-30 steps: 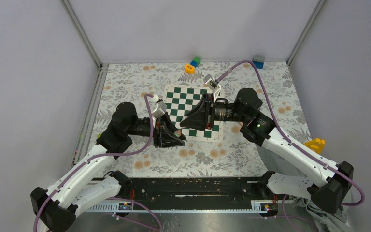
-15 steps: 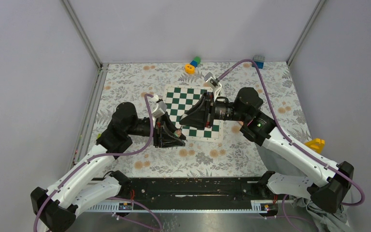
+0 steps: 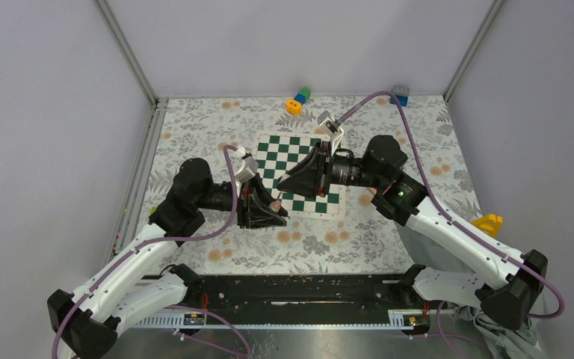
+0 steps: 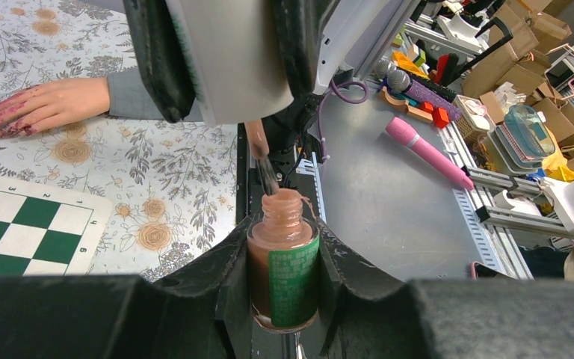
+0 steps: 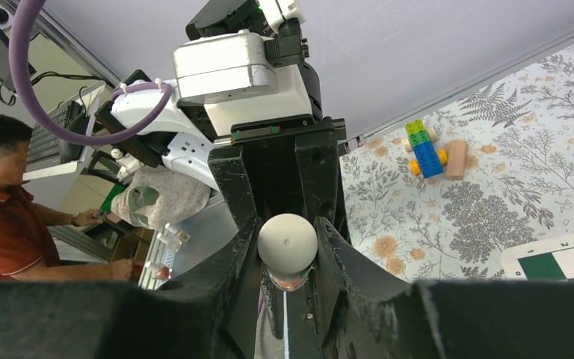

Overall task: Paint the nails
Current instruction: Close the nail polish bottle.

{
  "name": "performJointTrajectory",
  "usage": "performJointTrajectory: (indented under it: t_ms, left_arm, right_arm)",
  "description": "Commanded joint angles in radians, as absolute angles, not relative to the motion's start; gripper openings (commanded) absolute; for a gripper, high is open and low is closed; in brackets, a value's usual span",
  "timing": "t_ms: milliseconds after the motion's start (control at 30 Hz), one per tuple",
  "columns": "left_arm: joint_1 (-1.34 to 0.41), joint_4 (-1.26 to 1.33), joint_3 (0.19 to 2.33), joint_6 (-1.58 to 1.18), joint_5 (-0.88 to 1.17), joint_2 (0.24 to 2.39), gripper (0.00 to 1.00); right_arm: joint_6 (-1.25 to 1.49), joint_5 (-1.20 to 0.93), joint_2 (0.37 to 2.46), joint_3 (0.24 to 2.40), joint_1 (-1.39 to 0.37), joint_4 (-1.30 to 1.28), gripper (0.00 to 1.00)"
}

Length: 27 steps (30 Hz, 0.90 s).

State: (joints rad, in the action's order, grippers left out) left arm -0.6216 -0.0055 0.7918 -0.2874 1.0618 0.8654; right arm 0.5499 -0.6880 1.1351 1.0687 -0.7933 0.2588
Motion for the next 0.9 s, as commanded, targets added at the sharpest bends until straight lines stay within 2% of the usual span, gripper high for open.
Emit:
performJointTrajectory:
  t_ms: [0, 300, 867]
  left_arm:
    - [-0.626, 0.048, 0.827, -0.282, 1.081, 0.845, 0.00]
    - [-0.626, 0.048, 0.816, -0.269, 1.012, 0.817, 0.00]
    - [-0.629, 0.048, 0.821, -0.279, 1.038, 0.833, 0.00]
  right_arm:
    - [0.537, -0.664, 1.107, 1.108, -0.805, 0.267, 0.00]
    - [0.538, -0.693, 1.088, 1.095, -0.806, 0.236, 0.00]
    - [0.564, -0.689, 1.094, 1.094, -0.813, 0.279, 0.00]
